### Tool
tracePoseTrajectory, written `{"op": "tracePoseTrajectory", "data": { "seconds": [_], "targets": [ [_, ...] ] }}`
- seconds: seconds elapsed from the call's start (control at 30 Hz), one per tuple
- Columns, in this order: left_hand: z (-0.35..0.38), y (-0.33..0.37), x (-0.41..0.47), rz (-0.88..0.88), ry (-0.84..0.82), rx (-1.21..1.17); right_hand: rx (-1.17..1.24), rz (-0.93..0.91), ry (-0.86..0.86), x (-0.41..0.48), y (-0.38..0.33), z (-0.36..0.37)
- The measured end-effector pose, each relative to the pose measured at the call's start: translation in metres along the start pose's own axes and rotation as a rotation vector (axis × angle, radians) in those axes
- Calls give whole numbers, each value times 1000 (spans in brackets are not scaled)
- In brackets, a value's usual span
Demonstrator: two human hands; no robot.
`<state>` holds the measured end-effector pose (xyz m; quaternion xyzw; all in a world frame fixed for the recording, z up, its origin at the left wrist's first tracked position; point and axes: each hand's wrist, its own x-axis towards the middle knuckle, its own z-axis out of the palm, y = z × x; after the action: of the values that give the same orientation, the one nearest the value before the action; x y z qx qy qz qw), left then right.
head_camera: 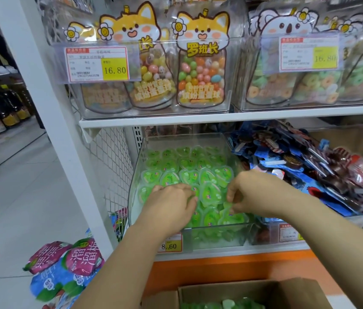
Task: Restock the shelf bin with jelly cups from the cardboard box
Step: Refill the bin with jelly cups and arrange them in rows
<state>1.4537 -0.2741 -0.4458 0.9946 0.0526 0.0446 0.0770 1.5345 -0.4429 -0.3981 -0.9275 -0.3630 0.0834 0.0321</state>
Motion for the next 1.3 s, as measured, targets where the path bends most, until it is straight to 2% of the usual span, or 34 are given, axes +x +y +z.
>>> {"op": "tracePoseTrajectory", "data": {
  "seconds": [0.2,0.33,0.43,0.53,0.67,0.8,1.07,1.3],
  "targets": [
    [-2,5,-3,21,40,12,-34,20,81,-4,4,3],
    [-9,15,-3,101,181,-63,80,2,108,-8,15,-15],
    [-16,25,-2,74,289,-358,346,-26,217,-9,23,-28],
    [-18,35,-1,-72,252,-784,679,-12,297,-7,24,-29],
    [-15,41,3,-153,271,-995,819,16,337,-3,22,-19],
    [-12,41,9,-191,270,-1158,738,-22,394,-1,22,-15],
    [-3,45,22,-186,225,-1194,210,-181,369,-4,23,-13],
    [4,50,26,-153,191,-1247,-47,-251,428,-2,25,-11]
  ]
}}
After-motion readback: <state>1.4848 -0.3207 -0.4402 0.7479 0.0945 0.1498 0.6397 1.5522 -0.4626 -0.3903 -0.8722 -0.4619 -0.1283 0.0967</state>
